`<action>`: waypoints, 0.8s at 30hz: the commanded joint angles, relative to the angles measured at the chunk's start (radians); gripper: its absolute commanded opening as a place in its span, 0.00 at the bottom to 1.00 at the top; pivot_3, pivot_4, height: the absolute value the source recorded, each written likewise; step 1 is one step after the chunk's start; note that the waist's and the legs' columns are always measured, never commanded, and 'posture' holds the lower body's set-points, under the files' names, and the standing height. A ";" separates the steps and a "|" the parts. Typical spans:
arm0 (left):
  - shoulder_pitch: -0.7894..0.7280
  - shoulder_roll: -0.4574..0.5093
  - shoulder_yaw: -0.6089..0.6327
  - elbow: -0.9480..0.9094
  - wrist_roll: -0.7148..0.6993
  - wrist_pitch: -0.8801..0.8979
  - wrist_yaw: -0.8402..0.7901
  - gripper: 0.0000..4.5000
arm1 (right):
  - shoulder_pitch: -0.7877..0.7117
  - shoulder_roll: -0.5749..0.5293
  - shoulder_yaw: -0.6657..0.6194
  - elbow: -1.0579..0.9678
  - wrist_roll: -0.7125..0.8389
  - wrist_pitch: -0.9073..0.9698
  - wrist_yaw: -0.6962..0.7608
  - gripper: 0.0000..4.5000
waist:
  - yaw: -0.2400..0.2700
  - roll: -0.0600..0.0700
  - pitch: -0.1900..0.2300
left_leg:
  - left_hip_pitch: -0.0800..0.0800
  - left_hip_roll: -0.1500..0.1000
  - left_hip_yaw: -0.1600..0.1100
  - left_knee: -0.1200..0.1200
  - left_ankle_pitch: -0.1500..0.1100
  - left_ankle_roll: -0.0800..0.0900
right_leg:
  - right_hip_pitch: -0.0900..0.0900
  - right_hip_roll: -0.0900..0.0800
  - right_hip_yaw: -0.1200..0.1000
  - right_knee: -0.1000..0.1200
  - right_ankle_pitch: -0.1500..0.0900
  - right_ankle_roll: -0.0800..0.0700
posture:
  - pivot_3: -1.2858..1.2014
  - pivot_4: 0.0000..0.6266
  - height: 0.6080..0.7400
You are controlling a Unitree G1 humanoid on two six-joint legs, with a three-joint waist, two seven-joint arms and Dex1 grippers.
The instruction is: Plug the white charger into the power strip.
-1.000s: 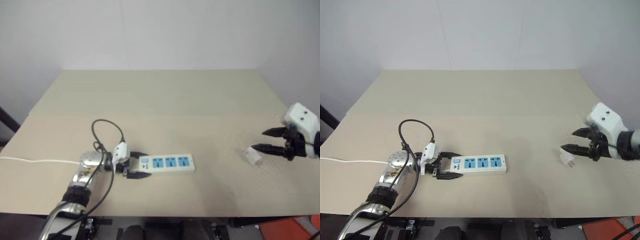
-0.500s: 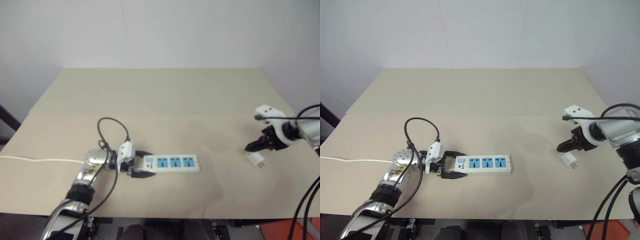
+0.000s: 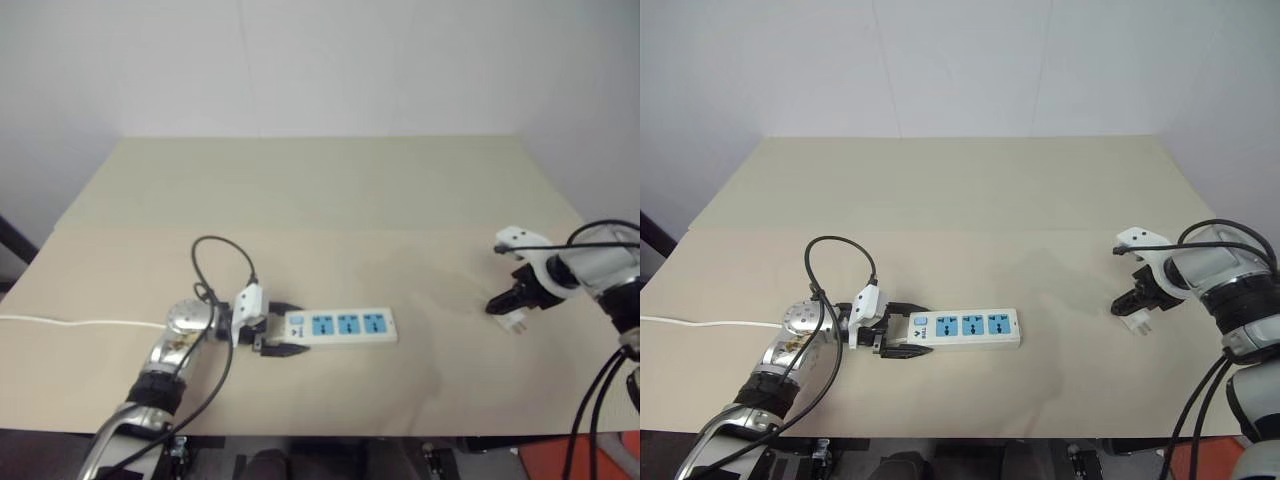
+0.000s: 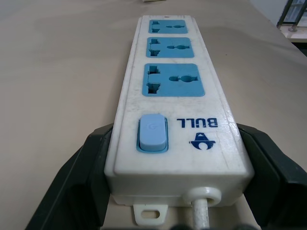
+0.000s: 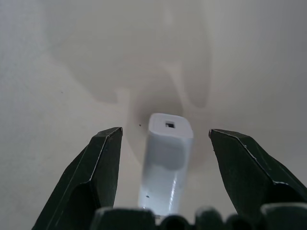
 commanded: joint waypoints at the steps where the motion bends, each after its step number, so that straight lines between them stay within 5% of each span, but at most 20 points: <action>1: 0.014 0.016 -0.019 -0.005 0.023 0.013 0.006 0.73 | 0.000 0.007 -0.028 -0.002 -0.011 -0.004 0.008 0.69 | -0.001 0.000 0.000 | 0.000 0.000 0.000 0.000 0.000 0.000 | 0.000 0.000 0.000 0.000 0.000 0.000 | 0.52 0.24 1.00; 7: 0.008 0.026 -0.015 0.000 0.025 0.013 0.007 0.73 | 0.028 0.015 -0.029 -0.040 -0.012 0.009 0.020 0.27 | -0.005 0.000 0.000 | 0.000 0.000 0.000 0.000 0.000 0.000 | 0.000 0.000 0.000 0.000 0.000 0.000 | 0.52 0.24 1.00; 15: -0.008 0.035 -0.014 0.017 0.029 0.006 0.009 0.73 | 0.039 0.013 -0.086 -0.135 -0.001 -0.004 -0.011 0.26 | -0.014 0.000 0.000 | 0.001 0.000 0.000 0.000 0.000 0.000 | 0.000 0.000 0.000 0.001 0.000 0.000 | 0.52 0.24 1.00; 19: -0.025 0.036 -0.018 0.031 0.033 0.002 0.004 0.73 | 0.068 0.061 -0.298 -0.285 0.077 -0.099 -0.104 0.26 | -0.016 0.000 0.000 | 0.001 0.000 -0.001 0.000 0.000 0.000 | 0.000 0.000 0.000 0.001 0.000 0.000 | 0.52 0.24 1.00; 24: -0.058 0.028 -0.025 0.051 0.034 0.000 0.003 0.73 | 0.190 0.252 -0.575 -0.503 0.239 -0.250 -0.209 0.26 | -0.015 0.000 0.000 | 0.001 0.000 -0.002 0.000 0.000 0.000 | 0.001 0.001 0.000 0.001 0.000 0.001 | 0.52 0.24 1.00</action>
